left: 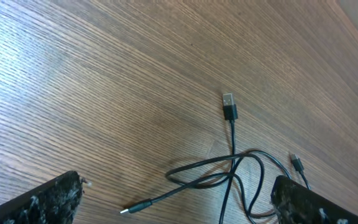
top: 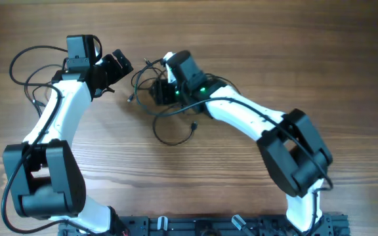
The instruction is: Untangle cables
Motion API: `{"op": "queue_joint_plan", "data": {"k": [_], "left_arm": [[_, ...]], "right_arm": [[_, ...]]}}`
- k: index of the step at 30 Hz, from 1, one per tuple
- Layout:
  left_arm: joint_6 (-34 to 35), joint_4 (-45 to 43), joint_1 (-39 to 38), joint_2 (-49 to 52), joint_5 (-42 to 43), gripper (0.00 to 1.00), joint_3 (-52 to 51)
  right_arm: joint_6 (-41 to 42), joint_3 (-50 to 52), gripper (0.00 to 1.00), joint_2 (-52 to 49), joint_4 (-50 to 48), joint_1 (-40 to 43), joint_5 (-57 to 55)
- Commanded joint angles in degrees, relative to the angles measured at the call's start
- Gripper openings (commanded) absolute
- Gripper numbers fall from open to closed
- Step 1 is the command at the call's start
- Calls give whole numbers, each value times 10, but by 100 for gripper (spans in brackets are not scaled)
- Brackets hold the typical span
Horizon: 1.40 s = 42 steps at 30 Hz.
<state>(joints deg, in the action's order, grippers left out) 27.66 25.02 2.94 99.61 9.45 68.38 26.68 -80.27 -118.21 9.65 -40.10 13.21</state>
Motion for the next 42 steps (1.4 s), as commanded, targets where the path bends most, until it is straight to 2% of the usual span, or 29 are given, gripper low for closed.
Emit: {"op": "queue_joint_plan", "data": {"k": [1, 5, 8, 21, 24, 27, 31, 33, 37, 42], "left_arm": [[-4, -2, -3, 7, -14, 100, -1], [-3, -4, -3, 7, -14, 100, -1], [-3, -4, -3, 7, -14, 100, -1], [-3, -6, -3, 7, -14, 100, -1], [-3, -6, -5, 7, -14, 95, -1], [-3, -4, -9, 7, -14, 99, -1], [-3, -4, -10, 7, -14, 100, -1], [-3, -4, -10, 7, -14, 100, -1], [-3, -5, -10, 7, -14, 100, -1], [-2, -6, -10, 7, -14, 100, -1]], "right_arm": [[-14, 0, 67, -50, -21, -8, -18], [-12, 0, 65, -78, -38, -8, -18], [-10, 0, 51, -80, -42, -8, -18], [-10, 0, 50, -80, -45, -8, -16], [-10, 0, 50, -80, -44, -7, -12], [-10, 0, 49, -79, -48, -7, -11], [-3, -2, 20, -62, -111, -1, 40], [27, -2, 5, -55, -129, -1, 47], [37, -2, 4, -38, -133, 5, 82], [36, -2, 4, 37, -135, 40, 172]]}}
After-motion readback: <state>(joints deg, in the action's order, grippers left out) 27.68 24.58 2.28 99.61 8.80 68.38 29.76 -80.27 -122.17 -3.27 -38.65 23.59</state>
